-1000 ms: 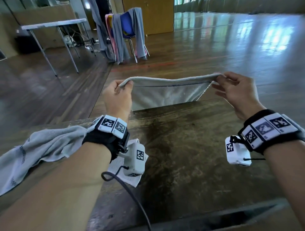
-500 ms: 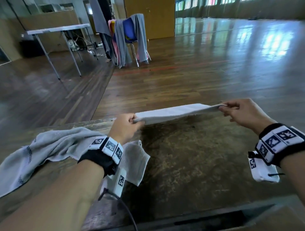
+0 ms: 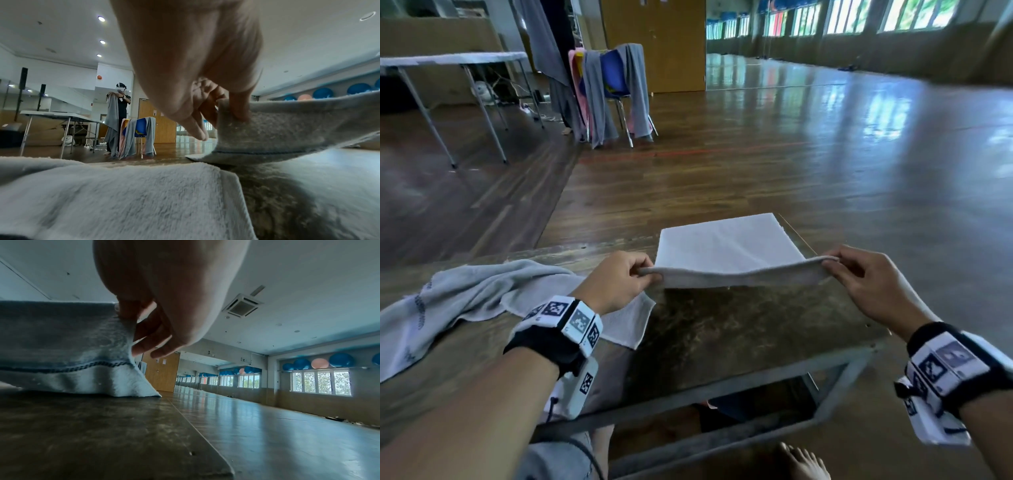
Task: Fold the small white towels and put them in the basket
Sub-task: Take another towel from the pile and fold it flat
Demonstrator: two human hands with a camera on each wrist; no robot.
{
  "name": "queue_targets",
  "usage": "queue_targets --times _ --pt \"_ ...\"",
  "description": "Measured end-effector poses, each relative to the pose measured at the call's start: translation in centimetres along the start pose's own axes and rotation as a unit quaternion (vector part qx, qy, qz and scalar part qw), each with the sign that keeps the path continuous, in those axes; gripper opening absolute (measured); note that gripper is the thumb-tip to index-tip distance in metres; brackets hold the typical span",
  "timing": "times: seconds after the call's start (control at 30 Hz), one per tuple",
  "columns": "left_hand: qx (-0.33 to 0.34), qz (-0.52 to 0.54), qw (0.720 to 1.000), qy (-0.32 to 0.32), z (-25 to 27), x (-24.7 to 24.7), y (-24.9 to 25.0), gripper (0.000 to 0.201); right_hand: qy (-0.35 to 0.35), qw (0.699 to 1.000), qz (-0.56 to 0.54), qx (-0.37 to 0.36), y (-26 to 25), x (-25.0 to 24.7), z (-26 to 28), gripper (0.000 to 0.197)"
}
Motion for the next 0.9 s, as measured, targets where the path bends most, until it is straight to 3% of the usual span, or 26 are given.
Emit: queue_targets --times 0.17,0.37,0.53,0.63,0.73,0.8,0.9 --pt "0.006 0.017 1.000 -0.020 1.2 -0.3 1.2 0.019 -0.125 0.991 0.009 0.045 1.1 -0.8 2.3 0.021" --pt "-0.003 0.024 0.998 -0.063 1.8 0.7 1.7 0.030 -0.098 0.991 -0.051 0.079 2.0 -1.0 2.5 0.016" --pt "-0.038 0.021 0.998 -0.051 1.3 0.8 2.1 0.035 -0.158 0.971 -0.133 0.121 1.1 -0.1 1.9 0.023" --pt "-0.100 0.086 0.979 -0.153 1.3 1.0 2.9 0.026 -0.261 0.942 -0.105 0.184 1.1 -0.3 1.8 0.024" --pt "-0.196 0.209 0.919 -0.270 1.9 1.1 3.5 0.022 -0.355 0.904 -0.066 0.231 1.9 -0.5 2.1 0.028" --pt "-0.197 0.205 0.919 -0.272 1.7 1.0 3.5 0.019 -0.322 0.917 -0.042 0.231 2.3 -0.1 1.8 0.027" --pt "-0.139 0.117 0.970 -0.160 0.4 1.5 2.7 0.022 -0.188 0.965 0.002 0.185 2.9 0.8 0.7 0.024"
Point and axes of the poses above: each hand's wrist, its own z-axis away from the middle knuckle, its own x-axis out of the palm, y = z × x, the point moved 2 cm from there along -z, towards the middle knuckle, and after that the axes turned 13 degrees about x, right-handed, at the moved point
